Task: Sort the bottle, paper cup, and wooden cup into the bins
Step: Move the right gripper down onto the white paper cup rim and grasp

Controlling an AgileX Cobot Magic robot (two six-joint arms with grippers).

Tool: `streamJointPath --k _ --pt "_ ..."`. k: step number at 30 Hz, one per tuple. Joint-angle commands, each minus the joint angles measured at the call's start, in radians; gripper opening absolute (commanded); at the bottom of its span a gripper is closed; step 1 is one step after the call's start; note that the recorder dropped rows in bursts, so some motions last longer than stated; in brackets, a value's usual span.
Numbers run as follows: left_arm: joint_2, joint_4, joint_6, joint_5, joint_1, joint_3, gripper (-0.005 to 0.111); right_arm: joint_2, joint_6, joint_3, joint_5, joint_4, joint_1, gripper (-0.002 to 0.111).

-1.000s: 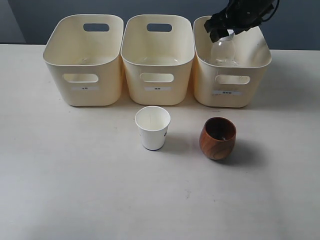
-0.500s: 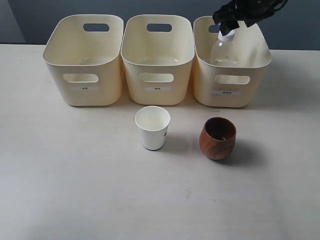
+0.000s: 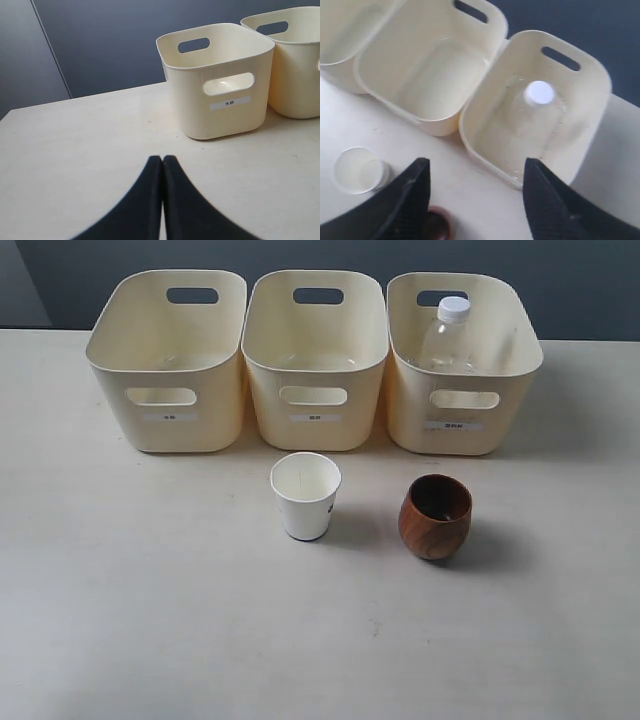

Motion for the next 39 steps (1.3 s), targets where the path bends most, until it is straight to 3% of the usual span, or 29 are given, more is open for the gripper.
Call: streamJointPath --k 1,10,15,31,39 --pt "-0.005 -0.003 -0.002 0.002 -0.004 0.001 0.000 -0.088 -0.032 0.108 0.008 0.047 0.084 0.053" --pt "-0.005 -0.003 -0.002 0.002 -0.004 0.001 0.000 -0.095 -0.027 0.299 0.008 0.055 0.285 0.053" --pt "-0.005 -0.003 -0.002 0.002 -0.004 0.001 0.000 -0.048 -0.001 0.331 -0.059 0.055 0.348 0.053" --pt "-0.005 -0.003 -0.002 0.002 -0.004 0.001 0.000 0.252 0.053 0.335 -0.326 0.014 0.353 0.053" --pt "-0.005 -0.003 -0.002 0.002 -0.004 0.001 0.000 0.338 0.054 0.335 -0.359 -0.025 0.353 0.053"
